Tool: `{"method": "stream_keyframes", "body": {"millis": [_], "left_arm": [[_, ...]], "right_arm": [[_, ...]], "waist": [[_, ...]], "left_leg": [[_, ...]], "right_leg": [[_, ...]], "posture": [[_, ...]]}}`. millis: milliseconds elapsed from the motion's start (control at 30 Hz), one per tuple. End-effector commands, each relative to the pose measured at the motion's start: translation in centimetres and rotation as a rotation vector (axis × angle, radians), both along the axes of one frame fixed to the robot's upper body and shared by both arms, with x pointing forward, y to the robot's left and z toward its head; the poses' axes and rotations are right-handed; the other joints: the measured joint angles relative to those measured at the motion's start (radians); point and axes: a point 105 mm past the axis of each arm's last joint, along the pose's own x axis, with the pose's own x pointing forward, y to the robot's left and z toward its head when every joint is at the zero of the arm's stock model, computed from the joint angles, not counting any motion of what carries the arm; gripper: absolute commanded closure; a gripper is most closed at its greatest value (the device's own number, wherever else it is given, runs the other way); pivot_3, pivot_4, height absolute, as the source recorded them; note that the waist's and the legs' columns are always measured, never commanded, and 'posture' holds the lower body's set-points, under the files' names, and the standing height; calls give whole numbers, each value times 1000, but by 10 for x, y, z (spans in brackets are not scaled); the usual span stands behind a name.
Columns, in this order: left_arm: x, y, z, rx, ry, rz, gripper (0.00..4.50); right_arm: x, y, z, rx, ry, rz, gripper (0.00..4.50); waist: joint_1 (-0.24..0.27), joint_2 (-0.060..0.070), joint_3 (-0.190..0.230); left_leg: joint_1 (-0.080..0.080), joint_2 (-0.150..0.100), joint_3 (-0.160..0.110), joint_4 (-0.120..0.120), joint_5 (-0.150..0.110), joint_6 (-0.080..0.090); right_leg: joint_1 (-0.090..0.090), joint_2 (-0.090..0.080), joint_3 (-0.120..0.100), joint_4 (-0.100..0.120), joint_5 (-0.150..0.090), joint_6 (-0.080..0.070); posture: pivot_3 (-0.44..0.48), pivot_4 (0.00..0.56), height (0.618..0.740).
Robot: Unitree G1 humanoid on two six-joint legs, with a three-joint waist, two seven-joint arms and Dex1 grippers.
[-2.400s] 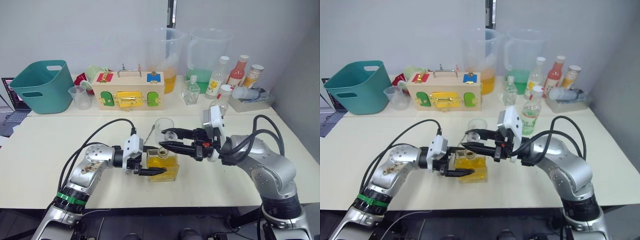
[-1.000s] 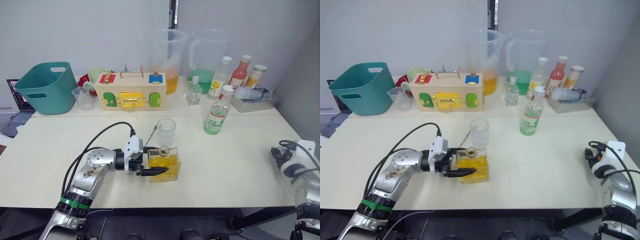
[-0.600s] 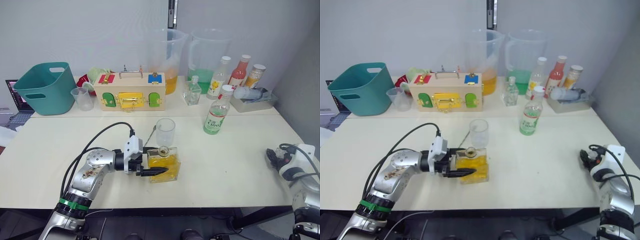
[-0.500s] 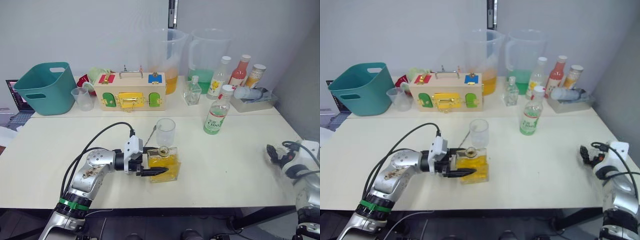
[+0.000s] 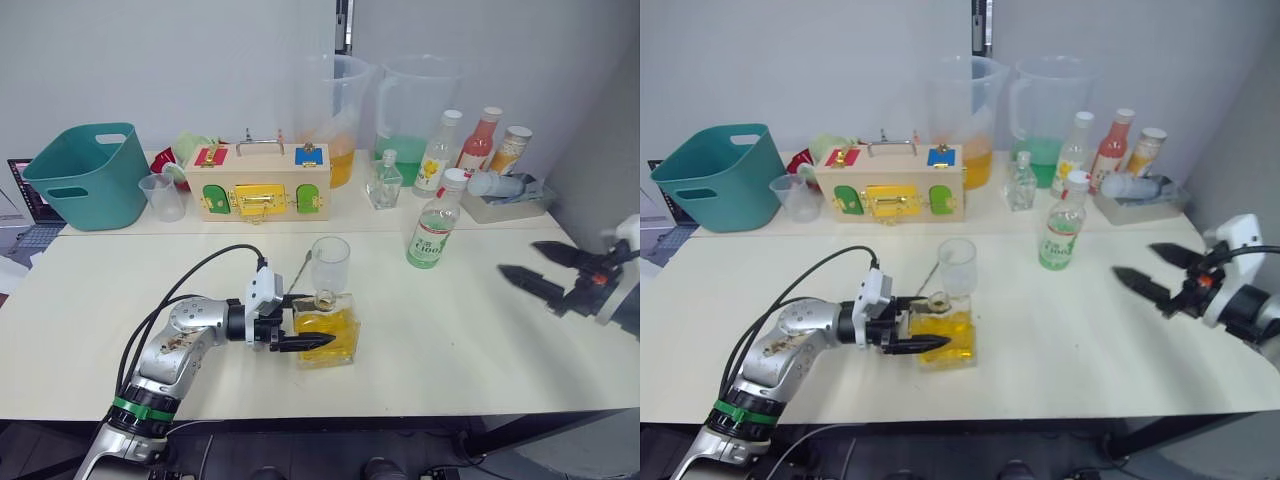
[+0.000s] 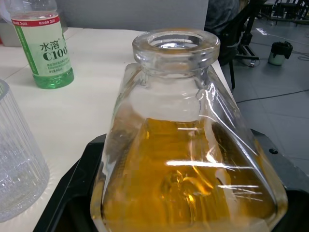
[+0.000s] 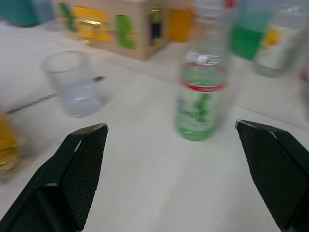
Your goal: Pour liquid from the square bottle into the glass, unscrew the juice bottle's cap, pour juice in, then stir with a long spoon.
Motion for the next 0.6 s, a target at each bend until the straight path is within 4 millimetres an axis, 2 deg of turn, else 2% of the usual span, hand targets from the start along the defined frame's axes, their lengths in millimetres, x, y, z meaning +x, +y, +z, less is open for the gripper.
{"method": "stream_keyframes", "body": {"millis": [33,133,233,333,600], "left_arm": [[-10,-1,15,-40,-26,-21,1690],[-15,2,23,-61,-39,-10,1690],[-20,12,44,-153,-36,36,1690],[-22,22,56,-168,-51,91,1690],[-18,53,75,-109,-69,264,1690]], "right_arm": [[-17,53,18,16,-19,268,0],[-21,69,20,27,-1,355,0],[-25,85,21,37,32,469,0],[-23,90,21,43,46,516,0],[-15,99,12,39,77,592,0]], "waist": [[-6,0,2],[1,-1,4],[4,-4,6],[10,-5,7],[22,-5,8]], "left_leg": [[0,0,0,0,0,0],[0,1,0,0,0,0],[-6,0,-1,1,0,0],[-16,0,-1,2,0,-1],[-17,0,-1,2,0,-1]], "right_leg": [[0,0,0,0,0,0],[-1,0,0,0,0,0],[-6,0,-1,0,0,0],[-16,0,-1,2,2,1],[-17,-1,-1,2,2,1]], "posture": [[0,150,740],[0,150,740],[0,150,740],[0,150,740],[0,150,740]]}}
